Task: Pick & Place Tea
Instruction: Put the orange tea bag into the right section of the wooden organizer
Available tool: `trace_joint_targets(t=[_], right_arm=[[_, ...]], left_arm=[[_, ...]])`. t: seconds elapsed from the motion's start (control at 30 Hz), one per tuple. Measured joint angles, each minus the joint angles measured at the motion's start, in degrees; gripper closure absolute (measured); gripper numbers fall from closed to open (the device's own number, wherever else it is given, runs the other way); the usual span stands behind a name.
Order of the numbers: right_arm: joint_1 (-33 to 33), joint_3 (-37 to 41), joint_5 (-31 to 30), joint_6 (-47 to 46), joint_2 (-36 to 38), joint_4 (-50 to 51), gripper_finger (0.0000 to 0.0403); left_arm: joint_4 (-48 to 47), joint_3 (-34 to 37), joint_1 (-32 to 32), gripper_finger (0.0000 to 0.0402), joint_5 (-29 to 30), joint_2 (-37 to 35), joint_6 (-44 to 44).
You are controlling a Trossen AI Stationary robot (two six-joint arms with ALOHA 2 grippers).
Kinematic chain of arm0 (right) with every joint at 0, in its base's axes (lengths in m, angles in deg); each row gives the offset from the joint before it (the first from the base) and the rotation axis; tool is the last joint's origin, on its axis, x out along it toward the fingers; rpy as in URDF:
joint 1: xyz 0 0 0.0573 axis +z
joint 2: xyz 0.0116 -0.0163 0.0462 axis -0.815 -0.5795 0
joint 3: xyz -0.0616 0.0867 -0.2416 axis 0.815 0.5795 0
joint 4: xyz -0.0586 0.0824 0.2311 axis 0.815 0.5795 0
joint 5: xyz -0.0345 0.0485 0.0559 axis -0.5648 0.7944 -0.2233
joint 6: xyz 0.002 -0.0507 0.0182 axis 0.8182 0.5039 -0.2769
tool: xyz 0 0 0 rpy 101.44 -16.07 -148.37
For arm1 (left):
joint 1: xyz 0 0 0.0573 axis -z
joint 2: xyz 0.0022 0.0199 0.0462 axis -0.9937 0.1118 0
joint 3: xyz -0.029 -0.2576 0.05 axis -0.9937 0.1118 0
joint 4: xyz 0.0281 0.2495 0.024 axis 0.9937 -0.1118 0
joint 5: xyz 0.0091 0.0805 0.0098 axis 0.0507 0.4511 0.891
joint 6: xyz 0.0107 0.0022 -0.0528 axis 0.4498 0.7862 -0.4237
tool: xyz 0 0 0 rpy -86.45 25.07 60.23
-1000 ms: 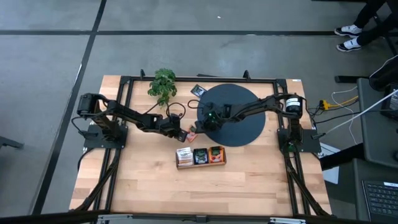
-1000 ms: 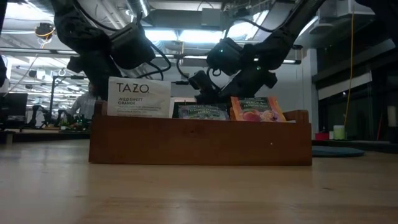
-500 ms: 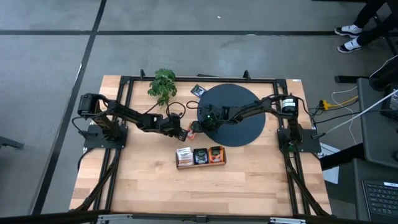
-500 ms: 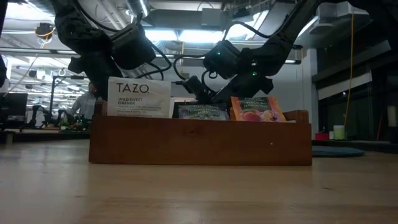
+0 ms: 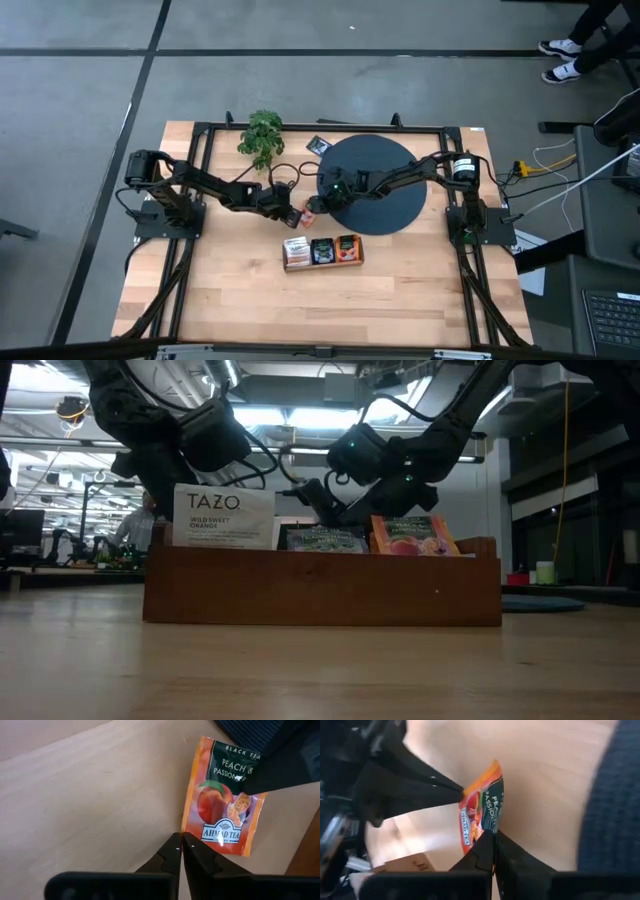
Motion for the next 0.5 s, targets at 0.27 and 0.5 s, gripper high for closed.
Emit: trace_joint_targets(t=[0.27, 0.5], right_arm=[[-0.8, 0.0, 2.0, 1.3, 2.1, -2.5, 0.0398], [-3.0, -0.1, 3.7, 6.3, 8.6, 1.5, 0.0399]], left_arm=[[0.2, -0.1, 0.1, 0.038, -7.5, -1.7, 3.5], [-1.5, -0.1, 0.0, 0.038, -6.5, -9.3, 10.3]])
